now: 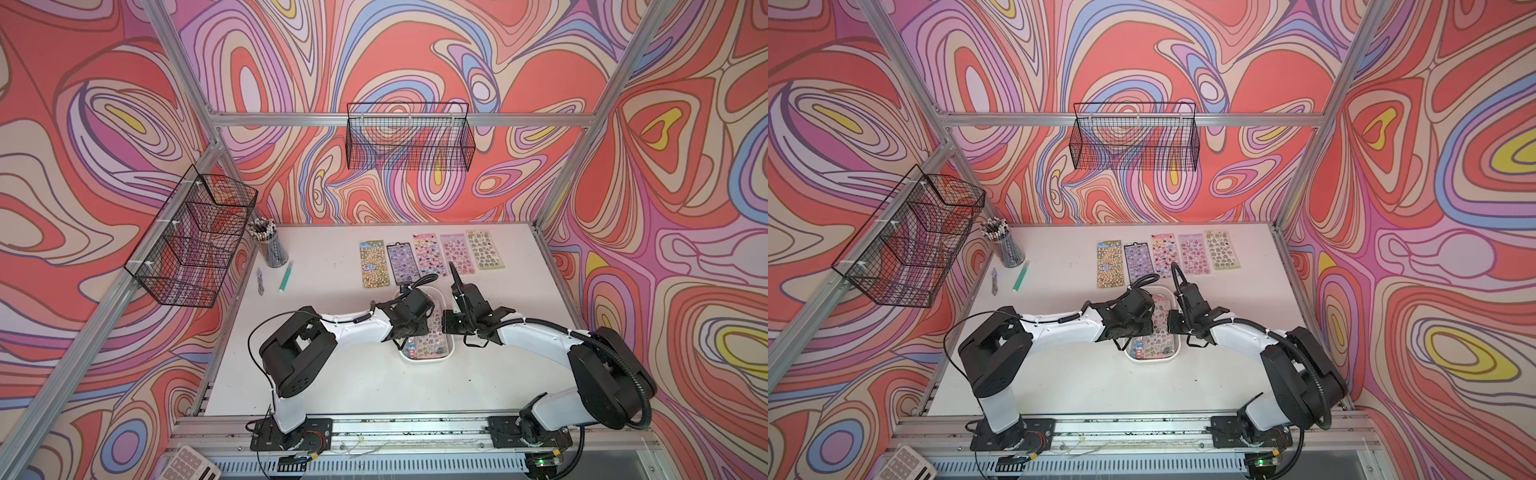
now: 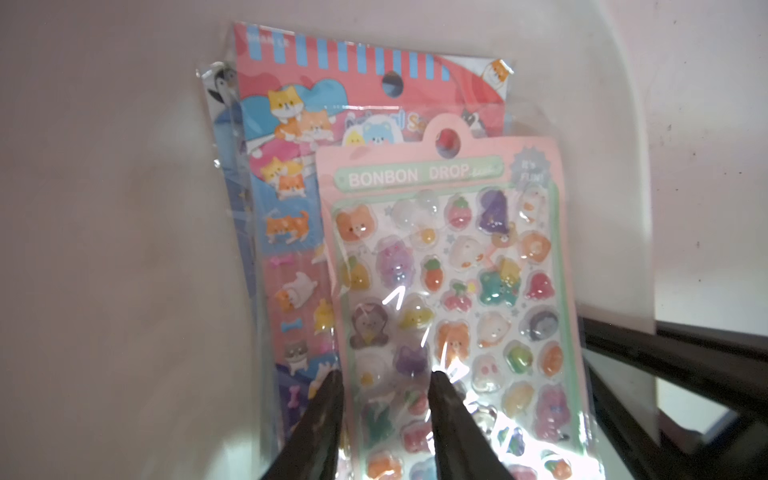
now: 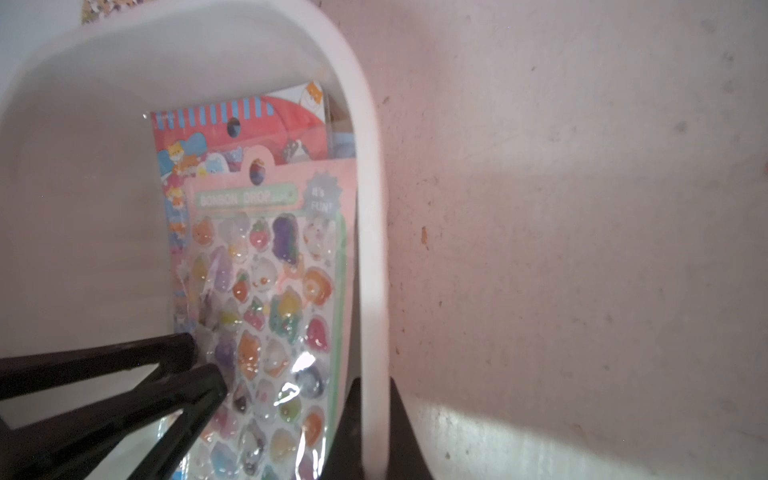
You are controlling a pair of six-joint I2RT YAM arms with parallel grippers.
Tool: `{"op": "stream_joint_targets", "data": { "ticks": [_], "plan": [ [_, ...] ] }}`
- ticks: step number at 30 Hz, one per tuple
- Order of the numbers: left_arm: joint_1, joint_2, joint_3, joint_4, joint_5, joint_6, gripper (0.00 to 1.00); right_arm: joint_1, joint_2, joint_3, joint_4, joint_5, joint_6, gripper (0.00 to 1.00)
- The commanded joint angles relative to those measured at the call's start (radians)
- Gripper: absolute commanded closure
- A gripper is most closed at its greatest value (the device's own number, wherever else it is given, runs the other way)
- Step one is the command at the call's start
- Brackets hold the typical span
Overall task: Take the stickers out of the storage box
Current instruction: Pick up the sticker from the storage box.
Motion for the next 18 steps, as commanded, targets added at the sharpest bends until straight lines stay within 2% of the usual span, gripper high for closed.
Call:
{"op": "stream_joint_targets", "data": {
  "ticks": [1,5,13,18],
  "plan": [
    [0.004,0.003,0.018,-0.109,-0.041,0.01,0.57,0.001,0.013,-0.003,-0.022,-0.018,0.012,0.99],
    [0.003,-0.026,0.016,-0.156,-0.093,0.032,0.54,0.003,0.016,-0.004,-0.016,-0.019,0.013,1.0],
    [0.003,0.003,0.013,-0.13,-0.063,0.01,0.5,0.002,0.02,-0.005,-0.011,-0.025,0.016,1.0],
    [-0.003,-0.018,0.026,-0.176,-0.124,0.037,0.47,0.002,0.018,-0.007,-0.014,-0.024,0.015,1.0]
  ]
}}
